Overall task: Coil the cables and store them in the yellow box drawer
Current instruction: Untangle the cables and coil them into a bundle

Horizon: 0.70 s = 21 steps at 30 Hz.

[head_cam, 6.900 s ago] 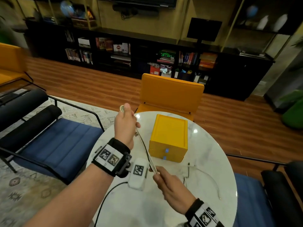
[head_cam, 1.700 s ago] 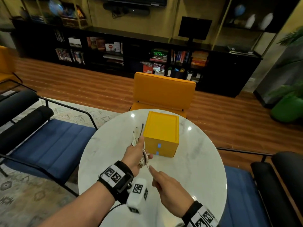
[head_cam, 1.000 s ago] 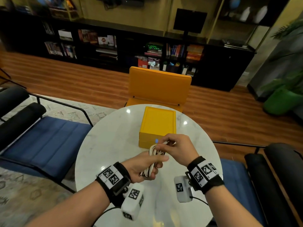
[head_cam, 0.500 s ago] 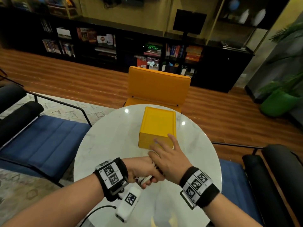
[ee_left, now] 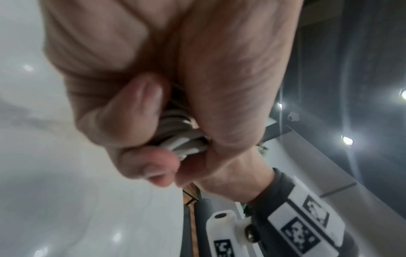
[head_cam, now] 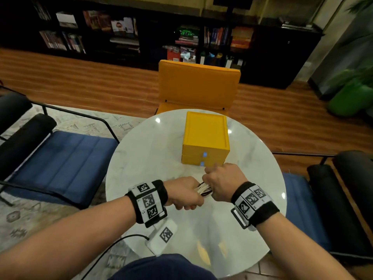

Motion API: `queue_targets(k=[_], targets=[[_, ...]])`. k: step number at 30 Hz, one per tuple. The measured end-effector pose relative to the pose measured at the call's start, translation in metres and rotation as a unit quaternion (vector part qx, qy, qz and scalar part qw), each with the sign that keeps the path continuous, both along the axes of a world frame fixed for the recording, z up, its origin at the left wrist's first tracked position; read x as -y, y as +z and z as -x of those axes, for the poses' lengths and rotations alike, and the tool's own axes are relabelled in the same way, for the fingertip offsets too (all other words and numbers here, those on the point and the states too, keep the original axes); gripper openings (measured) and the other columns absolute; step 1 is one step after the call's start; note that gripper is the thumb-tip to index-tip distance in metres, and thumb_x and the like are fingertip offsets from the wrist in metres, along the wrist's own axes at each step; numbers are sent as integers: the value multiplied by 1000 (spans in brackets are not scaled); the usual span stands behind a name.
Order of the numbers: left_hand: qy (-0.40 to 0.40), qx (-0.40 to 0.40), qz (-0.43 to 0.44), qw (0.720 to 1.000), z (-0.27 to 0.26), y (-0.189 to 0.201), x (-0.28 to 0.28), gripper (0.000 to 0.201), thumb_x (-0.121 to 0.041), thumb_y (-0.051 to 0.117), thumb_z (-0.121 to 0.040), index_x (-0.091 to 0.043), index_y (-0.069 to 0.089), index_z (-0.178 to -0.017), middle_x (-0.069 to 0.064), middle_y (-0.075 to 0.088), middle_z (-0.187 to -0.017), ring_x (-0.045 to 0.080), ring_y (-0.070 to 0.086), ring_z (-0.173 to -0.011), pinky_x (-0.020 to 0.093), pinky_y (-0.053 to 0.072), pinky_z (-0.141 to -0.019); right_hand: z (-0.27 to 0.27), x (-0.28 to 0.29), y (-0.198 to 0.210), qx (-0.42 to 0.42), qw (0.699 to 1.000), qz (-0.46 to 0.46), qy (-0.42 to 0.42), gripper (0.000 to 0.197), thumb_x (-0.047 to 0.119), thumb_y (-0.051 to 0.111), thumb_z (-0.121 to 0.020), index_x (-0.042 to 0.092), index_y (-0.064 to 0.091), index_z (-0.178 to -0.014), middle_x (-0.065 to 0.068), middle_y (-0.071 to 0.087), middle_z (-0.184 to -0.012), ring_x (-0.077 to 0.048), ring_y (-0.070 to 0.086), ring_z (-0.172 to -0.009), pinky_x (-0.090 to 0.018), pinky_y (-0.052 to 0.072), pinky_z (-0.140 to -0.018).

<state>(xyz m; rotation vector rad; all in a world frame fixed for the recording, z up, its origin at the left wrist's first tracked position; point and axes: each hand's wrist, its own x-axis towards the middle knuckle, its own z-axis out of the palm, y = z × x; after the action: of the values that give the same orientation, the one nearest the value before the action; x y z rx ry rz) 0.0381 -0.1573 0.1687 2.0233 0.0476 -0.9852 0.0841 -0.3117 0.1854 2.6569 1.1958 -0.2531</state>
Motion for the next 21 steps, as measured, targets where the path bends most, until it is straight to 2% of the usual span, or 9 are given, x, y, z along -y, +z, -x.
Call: queue_targets(k=[3,6,8,10,13,15,16,19,21], targets=[[-63,67,-37,995,-3,-6,-12,17,-24,61,-87,-10,55,-80,9,54,-67,21,45,-49,23,34,-40,4,-7,-11,53,999,2,-10,13,26,77,-56,24,67,-63,5,62,-66,-27,62,-70,-40,45,-64],[-161,188,-137,959,-6,-13,-24,32,-41,57,-91,-10,62,-90,10,65,-80,28,61,-68,36,49,-59,8,-17,-16,29,999,11,-19,25,43,72,-74,23,66,-88,2,71,-83,-29,65,-85,-42,42,-81],[-198,242,-171,934,-5,-18,-31,30,-39,53,-94,-11,62,-100,13,69,-92,31,65,-77,37,50,-65,10,-20,-15,-41,998,33,-29,59,64,67,-75,21,57,-115,0,73,-99,-28,67,-91,-42,44,-86],[-242,281,-206,906,-5,-22,-35,29,-34,51,-97,-10,60,-110,16,69,-101,33,66,-82,35,48,-62,11,-19,-12,-128,990,33,-50,86,80,59,-72,22,42,-134,-3,71,-111,-29,66,-96,-44,48,-89],[-301,333,-234,862,-8,-21,-37,27,-25,50,-96,-8,55,-117,14,68,-109,35,67,-86,33,39,-60,9,-11,-11,-256,956,-34,-142,94,85,48,-74,35,25,-150,-5,64,-131,-27,60,-114,-42,49,-95],[-326,369,-243,835,-14,-19,-37,29,-20,49,-95,-9,53,-122,12,67,-114,36,67,-90,34,42,-61,11,-5,-15,-341,913,-131,-182,74,77,49,-82,43,33,-145,0,66,-127,-21,62,-111,-40,49,-95],[-336,386,-242,824,-18,-19,-38,29,-19,49,-96,-11,53,-123,11,67,-115,36,68,-91,36,48,-63,13,-3,-18,-391,877,-188,-208,61,70,50,-87,43,39,-141,1,67,-121,-18,66,-105,-39,52,-91],[-352,414,-236,806,-31,-22,-44,26,-19,48,-98,-13,52,-122,11,65,-118,34,67,-98,43,55,-73,25,-3,-31,-525,700,-370,-311,38,46,53,-98,38,48,-135,-6,62,-110,-27,72,-86,-37,56,-73],[-360,428,-240,793,-38,-26,-44,29,-18,48,-98,-10,48,-126,13,64,-117,35,66,-99,42,51,-70,31,-3,-40,-536,640,-438,-333,35,40,54,-100,43,49,-134,-8,59,-105,-27,62,-69,-33,51,-62]])
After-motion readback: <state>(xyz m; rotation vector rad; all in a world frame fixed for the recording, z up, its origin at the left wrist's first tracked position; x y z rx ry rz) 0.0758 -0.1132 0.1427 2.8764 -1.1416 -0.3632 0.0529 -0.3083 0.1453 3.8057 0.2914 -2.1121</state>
